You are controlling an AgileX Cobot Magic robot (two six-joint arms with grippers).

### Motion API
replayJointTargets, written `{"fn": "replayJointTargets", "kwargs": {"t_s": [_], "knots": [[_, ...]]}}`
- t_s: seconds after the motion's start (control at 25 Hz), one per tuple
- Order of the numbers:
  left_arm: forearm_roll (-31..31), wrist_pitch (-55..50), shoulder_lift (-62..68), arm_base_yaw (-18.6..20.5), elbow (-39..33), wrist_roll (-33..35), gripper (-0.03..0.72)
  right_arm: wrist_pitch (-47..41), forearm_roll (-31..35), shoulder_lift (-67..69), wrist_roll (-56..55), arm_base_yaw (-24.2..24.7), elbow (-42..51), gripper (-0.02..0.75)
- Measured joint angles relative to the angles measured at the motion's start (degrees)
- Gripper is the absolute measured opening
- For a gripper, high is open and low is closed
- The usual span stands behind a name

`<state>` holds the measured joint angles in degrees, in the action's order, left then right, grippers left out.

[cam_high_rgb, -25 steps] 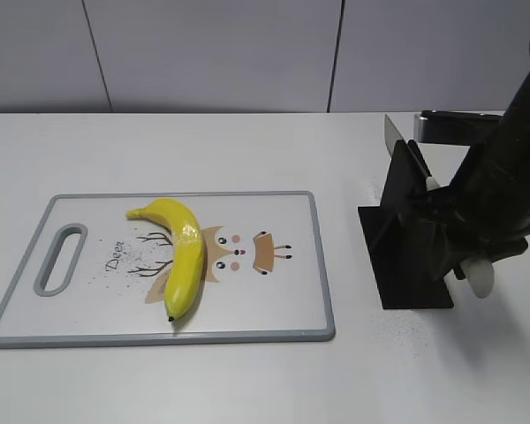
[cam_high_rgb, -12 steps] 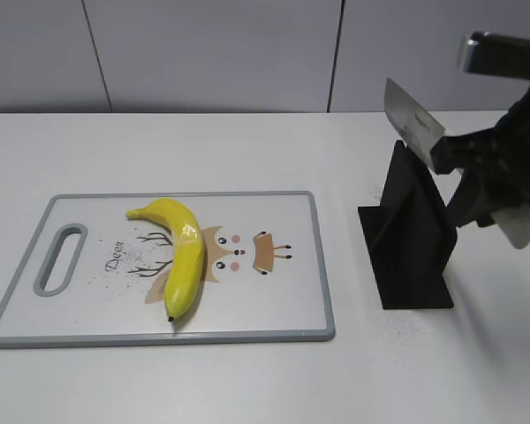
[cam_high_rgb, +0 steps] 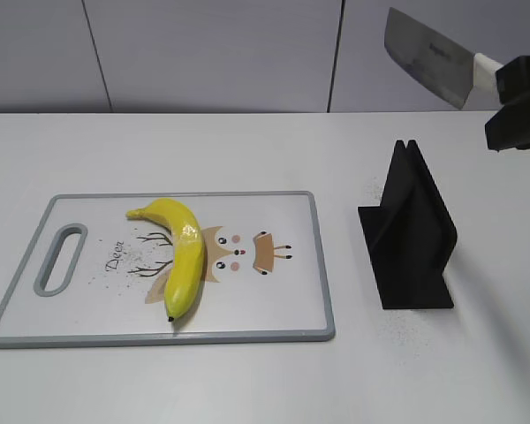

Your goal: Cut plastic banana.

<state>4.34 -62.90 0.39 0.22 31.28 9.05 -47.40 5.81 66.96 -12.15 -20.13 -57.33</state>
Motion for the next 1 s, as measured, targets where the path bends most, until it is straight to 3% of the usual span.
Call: {"fn": "replayJointTargets", "kwargs": {"t_s": [0.28, 0.4, 0.52, 0.72, 1.0], "knots": [[0.11, 5.94, 12.13, 0.00, 6.08, 0.00, 0.482, 0.30, -0.68, 3.29, 9.51, 0.00, -6.43, 0.167], [0.38, 9.84, 19.95, 0.00, 7.67, 1.67, 0.535, 0.30, -0.53, 7.40, 15.97, 0.00, -10.84, 0.167], [1.87, 12.15, 28.23, 0.00, 10.02, 6.44, 0.587, -0.16, 1.61, 11.81, 27.61, 0.00, -15.01, 0.167], [7.91, 12.01, 42.62, -0.73, 16.97, 21.35, 0.602, -4.08, 3.51, 19.99, 38.00, 0.00, -23.90, 0.167], [7.24, 5.24, 61.19, -8.85, 31.78, 32.58, 0.597, -13.75, 11.27, 32.64, 50.90, 0.00, -37.99, 0.167]]}}
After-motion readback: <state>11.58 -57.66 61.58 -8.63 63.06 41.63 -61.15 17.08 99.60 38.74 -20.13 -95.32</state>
